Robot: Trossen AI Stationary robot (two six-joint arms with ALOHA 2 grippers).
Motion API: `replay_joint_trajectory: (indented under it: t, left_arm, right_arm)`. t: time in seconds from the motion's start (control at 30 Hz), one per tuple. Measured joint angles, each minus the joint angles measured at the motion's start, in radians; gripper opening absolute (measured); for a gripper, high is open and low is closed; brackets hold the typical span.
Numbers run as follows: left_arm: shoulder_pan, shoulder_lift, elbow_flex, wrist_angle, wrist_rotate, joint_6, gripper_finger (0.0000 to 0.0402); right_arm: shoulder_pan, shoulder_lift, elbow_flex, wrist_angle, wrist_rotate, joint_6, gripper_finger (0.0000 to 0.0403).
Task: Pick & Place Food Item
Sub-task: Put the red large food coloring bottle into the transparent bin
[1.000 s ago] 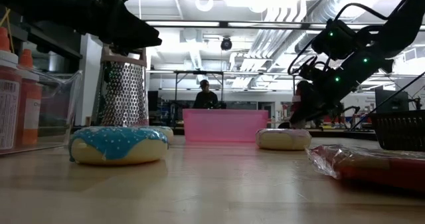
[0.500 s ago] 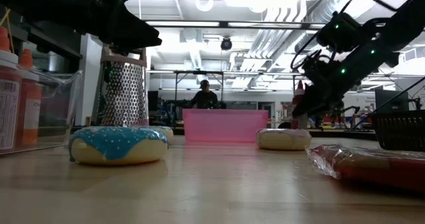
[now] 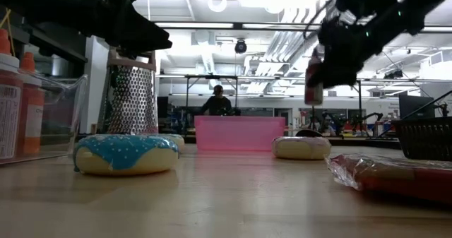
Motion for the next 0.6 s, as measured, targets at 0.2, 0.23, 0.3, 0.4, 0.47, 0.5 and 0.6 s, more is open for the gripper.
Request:
replay_joint_trajectory:
  t: [0.2, 0.23, 0.3, 0.4, 0.47, 0.5, 0.6]
  left_arm:
    - [0.0, 0.0, 0.0, 0.0, 0.0, 0.0, 0.0152]
    - [0.0, 0.0, 0.0, 0.0, 0.0, 0.0, 0.0152]
    - [0.0, 0.0, 0.0, 0.0, 0.0, 0.0, 0.0152]
    - [0.0, 0.0, 0.0, 0.0, 0.0, 0.0, 0.0152]
    - [0.0, 0.0, 0.0, 0.0, 0.0, 0.0, 0.0152]
    - [0.0, 0.0, 0.0, 0.0, 0.0, 0.0, 0.0152]
    - [0.0, 0.0, 0.0, 0.0, 0.0, 0.0, 0.0152]
  right_arm:
    - [0.098, 0.037, 0.072, -0.016, 0.035, 0.0, 0.0148]
    - [0.116, 0.051, 0.081, -0.014, 0.047, 0.0, 0.0148]
    - [0.153, 0.089, 0.102, -0.002, 0.064, 0.004, 0.0148]
    - [0.206, 0.167, 0.153, 0.02, 0.087, 0.006, 0.0148]
    - [0.237, 0.225, 0.198, 0.033, 0.098, 0.006, 0.0148]
    - [0.25, 0.253, 0.221, 0.037, 0.102, 0.003, 0.0148]
    - [0.286, 0.341, 0.287, 0.06, 0.096, -0.003, 0.0148]
